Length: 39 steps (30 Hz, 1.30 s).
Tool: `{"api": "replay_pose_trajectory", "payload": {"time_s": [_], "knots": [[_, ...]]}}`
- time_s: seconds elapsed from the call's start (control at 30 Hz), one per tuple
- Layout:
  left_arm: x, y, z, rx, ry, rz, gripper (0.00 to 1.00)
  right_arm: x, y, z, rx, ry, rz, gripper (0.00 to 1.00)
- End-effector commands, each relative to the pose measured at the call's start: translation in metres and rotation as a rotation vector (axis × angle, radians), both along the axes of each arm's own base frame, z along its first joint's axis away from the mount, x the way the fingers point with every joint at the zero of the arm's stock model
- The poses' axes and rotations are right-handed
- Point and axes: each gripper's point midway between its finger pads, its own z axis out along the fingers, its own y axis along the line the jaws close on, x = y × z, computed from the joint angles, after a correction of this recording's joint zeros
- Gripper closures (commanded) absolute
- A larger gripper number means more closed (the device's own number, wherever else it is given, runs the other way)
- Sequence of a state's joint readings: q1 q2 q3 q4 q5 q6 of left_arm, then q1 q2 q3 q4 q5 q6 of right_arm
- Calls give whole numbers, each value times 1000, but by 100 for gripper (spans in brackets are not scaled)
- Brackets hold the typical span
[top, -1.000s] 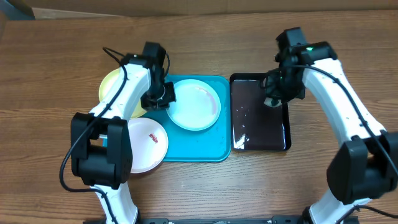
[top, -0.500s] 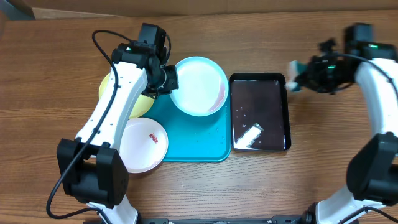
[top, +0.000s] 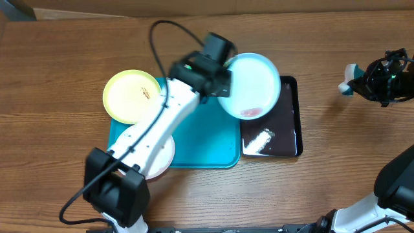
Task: Clean dirty plates on tray and stack at the side
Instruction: 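Carry the white plate left and set it on the table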
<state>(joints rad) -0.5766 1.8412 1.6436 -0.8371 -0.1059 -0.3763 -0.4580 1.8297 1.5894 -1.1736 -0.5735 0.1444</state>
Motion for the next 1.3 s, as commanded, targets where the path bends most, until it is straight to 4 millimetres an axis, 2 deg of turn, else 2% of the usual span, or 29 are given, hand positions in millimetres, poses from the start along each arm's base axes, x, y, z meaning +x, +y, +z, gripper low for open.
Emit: {"api": "replay_pose_trajectory", "payload": {"time_s": [0.0,0.13,0.23,0.33,0.47,0.57,0.77,1.27], "knots": [[4,-8,34,71,-166,45,96,4,6,16,4,-54,23,96],[-3,-16,52,241,-319,54,96,4,7,16,4,-54,28,96],[-15,-20,72,404,-456,71,96,4,7,16,4,-54,28,96],[-32,-21,104,557,-622,138,96,4,7,15,4,-53,28,96],[-59,-23,149,680,-838,273,96,4,8,15,5,-52,31,96],[-76,-30,168,712,-922,317,96,4,10,15,5,-51,37,96],[-87,-45,175,729,-944,282,96,5,17,15,5,-51,53,96],[-83,-52,183,711,-948,290,96,7,24,15,4,-53,74,96]]}}
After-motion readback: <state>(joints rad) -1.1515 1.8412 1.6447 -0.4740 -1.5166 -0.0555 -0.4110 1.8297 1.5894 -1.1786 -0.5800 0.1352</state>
